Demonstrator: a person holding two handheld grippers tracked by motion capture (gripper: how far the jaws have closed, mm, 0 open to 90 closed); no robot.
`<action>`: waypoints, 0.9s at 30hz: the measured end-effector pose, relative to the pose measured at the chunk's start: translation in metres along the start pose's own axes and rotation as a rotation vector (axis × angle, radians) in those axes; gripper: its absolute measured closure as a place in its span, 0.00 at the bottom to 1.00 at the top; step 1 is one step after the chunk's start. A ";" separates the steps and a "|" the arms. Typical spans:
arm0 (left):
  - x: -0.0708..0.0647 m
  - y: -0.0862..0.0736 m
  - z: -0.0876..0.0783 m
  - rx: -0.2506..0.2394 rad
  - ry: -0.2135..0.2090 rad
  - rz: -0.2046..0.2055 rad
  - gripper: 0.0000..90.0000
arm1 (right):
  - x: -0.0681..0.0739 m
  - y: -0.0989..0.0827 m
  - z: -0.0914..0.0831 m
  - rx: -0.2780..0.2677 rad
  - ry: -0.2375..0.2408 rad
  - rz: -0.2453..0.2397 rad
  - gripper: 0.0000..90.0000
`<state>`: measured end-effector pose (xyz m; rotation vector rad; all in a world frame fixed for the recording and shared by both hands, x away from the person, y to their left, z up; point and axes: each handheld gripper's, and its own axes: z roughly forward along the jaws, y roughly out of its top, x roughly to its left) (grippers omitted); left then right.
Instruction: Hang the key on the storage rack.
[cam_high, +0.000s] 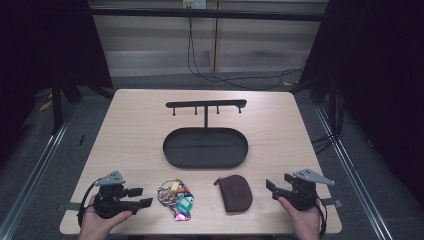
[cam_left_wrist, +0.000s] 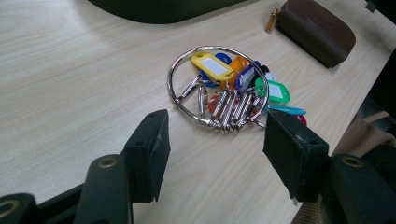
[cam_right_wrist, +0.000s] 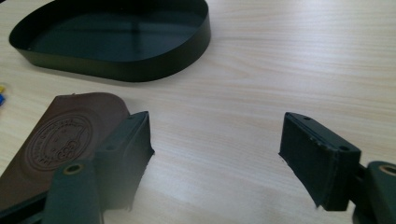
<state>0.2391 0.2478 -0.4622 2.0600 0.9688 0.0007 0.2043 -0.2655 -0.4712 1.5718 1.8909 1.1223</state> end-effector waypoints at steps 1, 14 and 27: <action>0.000 0.000 0.000 0.000 0.000 0.000 0.45 | 0.000 0.000 0.000 0.000 0.001 0.001 0.29; -0.002 0.000 0.001 -0.008 -0.006 -0.012 0.50 | 0.004 0.001 -0.001 0.007 0.021 -0.018 0.29; -0.017 0.010 0.001 0.047 -0.088 0.018 0.62 | 0.011 0.000 -0.006 -0.004 0.020 -0.024 0.29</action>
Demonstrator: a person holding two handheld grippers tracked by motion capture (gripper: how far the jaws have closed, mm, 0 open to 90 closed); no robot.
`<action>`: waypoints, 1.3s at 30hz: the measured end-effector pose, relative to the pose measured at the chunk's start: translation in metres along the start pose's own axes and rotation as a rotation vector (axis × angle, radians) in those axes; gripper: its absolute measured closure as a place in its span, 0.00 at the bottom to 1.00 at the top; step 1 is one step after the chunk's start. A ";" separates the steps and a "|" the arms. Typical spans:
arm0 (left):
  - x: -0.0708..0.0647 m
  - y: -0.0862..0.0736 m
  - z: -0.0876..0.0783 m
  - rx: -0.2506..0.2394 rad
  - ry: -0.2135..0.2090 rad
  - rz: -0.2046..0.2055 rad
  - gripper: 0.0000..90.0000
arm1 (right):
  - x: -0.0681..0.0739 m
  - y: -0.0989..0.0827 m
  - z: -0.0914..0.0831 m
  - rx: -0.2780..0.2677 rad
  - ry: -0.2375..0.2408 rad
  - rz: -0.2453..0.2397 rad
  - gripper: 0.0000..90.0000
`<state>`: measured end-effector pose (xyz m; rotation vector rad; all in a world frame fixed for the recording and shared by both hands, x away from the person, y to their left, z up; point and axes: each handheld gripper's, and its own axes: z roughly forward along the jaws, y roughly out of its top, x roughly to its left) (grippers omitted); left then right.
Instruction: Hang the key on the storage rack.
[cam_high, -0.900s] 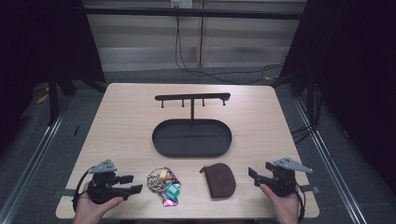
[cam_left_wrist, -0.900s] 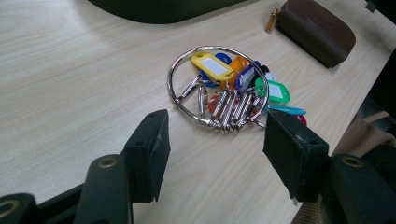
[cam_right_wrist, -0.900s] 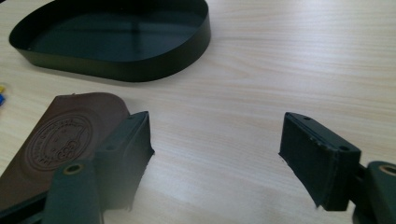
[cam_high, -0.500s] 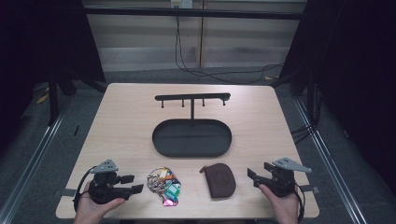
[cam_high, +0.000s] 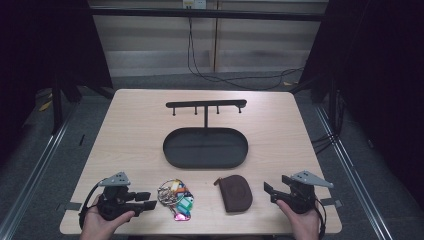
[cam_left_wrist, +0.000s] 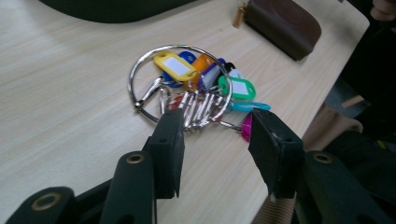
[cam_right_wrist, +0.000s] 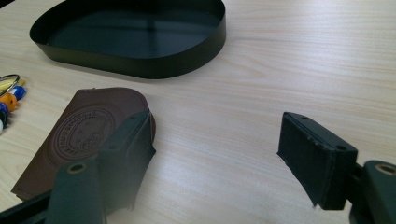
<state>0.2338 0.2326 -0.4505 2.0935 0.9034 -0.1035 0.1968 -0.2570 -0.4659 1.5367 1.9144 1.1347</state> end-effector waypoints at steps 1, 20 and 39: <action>-0.001 0.002 0.000 0.011 -0.013 -0.001 0.62 | 0.000 0.000 0.000 -0.001 0.002 0.000 0.29; -0.028 0.038 0.008 0.110 0.020 0.113 0.77 | 0.003 0.000 0.001 0.008 0.002 -0.012 0.29; -0.043 0.070 0.030 0.209 0.044 0.150 0.80 | 0.004 0.000 0.001 0.013 -0.003 -0.011 0.29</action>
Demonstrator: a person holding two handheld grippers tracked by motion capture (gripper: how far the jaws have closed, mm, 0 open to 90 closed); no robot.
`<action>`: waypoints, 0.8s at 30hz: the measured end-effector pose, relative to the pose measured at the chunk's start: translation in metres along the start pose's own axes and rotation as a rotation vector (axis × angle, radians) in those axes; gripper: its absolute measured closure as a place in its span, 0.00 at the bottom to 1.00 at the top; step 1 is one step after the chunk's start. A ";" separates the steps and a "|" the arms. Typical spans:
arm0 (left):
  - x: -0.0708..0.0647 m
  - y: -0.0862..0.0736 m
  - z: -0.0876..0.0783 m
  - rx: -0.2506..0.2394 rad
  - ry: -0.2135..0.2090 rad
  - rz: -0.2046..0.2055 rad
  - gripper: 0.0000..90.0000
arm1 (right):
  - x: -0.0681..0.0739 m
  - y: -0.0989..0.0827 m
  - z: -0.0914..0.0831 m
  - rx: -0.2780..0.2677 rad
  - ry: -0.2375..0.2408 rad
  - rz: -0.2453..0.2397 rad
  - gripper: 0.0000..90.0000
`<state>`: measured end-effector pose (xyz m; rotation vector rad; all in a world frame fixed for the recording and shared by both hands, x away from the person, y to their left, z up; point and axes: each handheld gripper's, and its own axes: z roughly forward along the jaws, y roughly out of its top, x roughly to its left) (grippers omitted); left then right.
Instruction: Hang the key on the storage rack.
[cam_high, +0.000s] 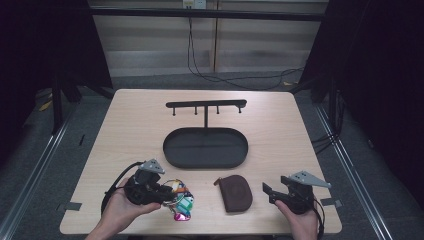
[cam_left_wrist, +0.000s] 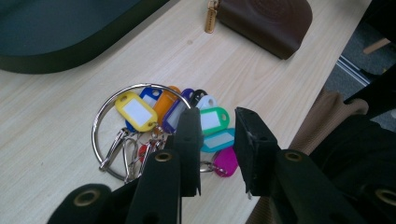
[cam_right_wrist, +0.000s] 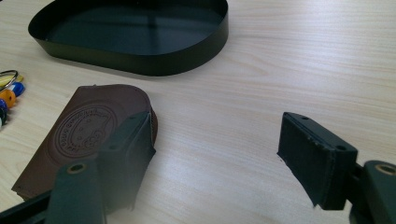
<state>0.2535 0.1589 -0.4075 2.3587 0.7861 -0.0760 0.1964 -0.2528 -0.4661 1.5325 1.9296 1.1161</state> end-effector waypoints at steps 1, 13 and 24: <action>-0.001 0.002 0.001 0.003 -0.003 -0.005 0.80 | 0.000 0.000 0.000 0.000 -0.001 -0.002 0.29; 0.007 0.016 0.030 0.181 -0.004 -0.016 0.86 | 0.000 0.000 0.000 -0.001 0.000 -0.004 0.29; 0.009 0.028 0.050 0.318 -0.027 -0.020 0.83 | 0.001 0.000 0.000 0.001 -0.003 -0.009 0.29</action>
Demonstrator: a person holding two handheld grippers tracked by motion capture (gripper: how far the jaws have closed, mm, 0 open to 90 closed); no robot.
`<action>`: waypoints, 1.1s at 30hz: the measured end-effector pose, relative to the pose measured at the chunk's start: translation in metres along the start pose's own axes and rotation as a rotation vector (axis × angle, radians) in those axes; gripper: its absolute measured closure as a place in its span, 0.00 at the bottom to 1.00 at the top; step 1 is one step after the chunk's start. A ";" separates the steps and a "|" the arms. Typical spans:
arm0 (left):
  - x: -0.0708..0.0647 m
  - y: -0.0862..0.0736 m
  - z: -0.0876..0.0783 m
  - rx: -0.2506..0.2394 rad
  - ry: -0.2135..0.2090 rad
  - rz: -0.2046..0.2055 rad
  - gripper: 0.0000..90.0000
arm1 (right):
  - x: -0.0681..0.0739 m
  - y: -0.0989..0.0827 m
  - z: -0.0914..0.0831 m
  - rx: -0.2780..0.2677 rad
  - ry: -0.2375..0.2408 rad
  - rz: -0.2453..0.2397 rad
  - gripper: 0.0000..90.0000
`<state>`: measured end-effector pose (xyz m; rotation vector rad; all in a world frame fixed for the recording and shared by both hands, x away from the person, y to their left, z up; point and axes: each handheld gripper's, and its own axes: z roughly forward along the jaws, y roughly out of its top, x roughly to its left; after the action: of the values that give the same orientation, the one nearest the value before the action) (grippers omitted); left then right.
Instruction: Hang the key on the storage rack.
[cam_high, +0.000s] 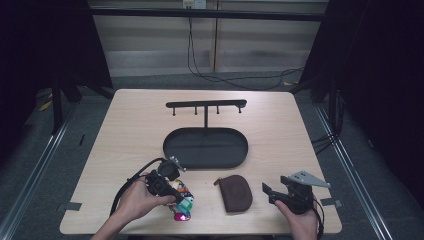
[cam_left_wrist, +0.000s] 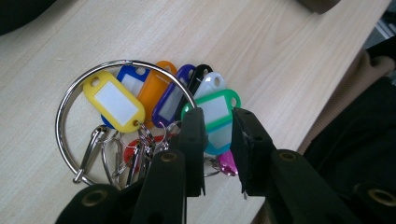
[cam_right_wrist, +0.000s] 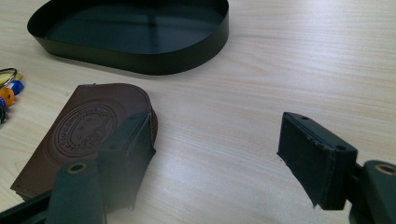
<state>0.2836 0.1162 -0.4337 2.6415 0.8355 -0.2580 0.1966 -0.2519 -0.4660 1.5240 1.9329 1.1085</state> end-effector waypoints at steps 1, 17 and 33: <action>-0.002 0.002 0.003 0.027 0.004 0.021 0.85 | 0.000 0.000 0.000 0.001 0.000 -0.001 0.29; 0.000 0.011 0.021 0.132 0.034 0.032 0.91 | -0.001 0.000 0.000 0.002 0.009 0.006 0.29; -0.006 0.016 0.036 0.187 0.041 0.065 0.96 | -0.001 0.000 0.000 0.002 0.007 0.002 0.29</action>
<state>0.2854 0.0867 -0.4609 2.8511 0.7704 -0.2775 0.1971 -0.2524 -0.4657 1.5252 1.9386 1.1140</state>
